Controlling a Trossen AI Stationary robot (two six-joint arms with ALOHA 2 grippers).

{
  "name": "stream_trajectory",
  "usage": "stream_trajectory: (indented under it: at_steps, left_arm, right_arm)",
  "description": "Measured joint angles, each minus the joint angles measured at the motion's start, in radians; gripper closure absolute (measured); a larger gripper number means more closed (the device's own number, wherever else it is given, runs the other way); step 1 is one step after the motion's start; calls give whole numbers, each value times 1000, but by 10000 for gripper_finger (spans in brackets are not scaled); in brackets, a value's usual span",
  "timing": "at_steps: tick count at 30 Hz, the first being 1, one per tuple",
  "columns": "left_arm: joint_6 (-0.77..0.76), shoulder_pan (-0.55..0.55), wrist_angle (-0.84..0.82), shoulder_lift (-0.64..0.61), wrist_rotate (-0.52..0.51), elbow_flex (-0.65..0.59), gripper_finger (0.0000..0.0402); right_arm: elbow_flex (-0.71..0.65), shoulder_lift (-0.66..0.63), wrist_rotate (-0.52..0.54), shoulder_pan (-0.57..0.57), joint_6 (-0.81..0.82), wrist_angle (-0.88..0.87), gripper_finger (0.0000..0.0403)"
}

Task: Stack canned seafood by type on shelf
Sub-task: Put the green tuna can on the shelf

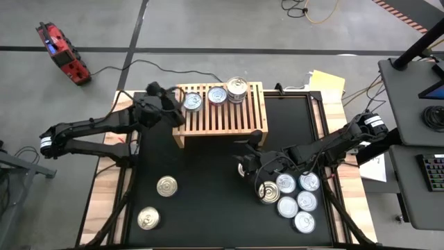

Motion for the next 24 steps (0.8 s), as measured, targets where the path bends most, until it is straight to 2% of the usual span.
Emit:
stream_trajectory:
  at_steps: [3,5,6,7,10,11,12,13,16,18,20,24]
  left_arm:
    - [-70,0,8,-2,-178,2,210]
    - [-77,0,-38,-2,-174,2,249]
    - [-72,2,-61,-2,-99,2,273]
    - [-54,5,-86,-2,40,2,300]
    - [63,15,-187,-6,613,2,379]
    - [89,15,-186,-6,721,2,389]
    - [100,13,-171,-6,750,2,390]
    - [102,14,-152,-11,725,2,392]
    - [138,20,-132,-11,521,2,400]
    - [163,28,-131,-3,428,2,401]
    - [167,48,-120,8,390,2,401]
    - [168,93,-102,26,396,2,401]
  right_arm:
    - [0,-3,0,-2,-6,0,164]
    - [0,-9,0,-7,-22,0,171]
    - [0,-15,0,-12,-26,-1,174]
    - [0,-21,0,-18,-31,0,178]
    - [0,-48,0,-47,-60,-2,196]
    - [0,-60,0,-60,-77,-4,204]
    - [0,-72,-1,-74,-90,-14,214]
    - [0,-83,-3,-92,-105,-22,225]
    - [0,-122,-17,-161,-125,-51,266]
    - [0,-149,-66,-216,-113,-76,298]
    - [0,-172,-137,-271,-78,-112,332]
    - [0,-206,-263,-357,-3,-160,386]
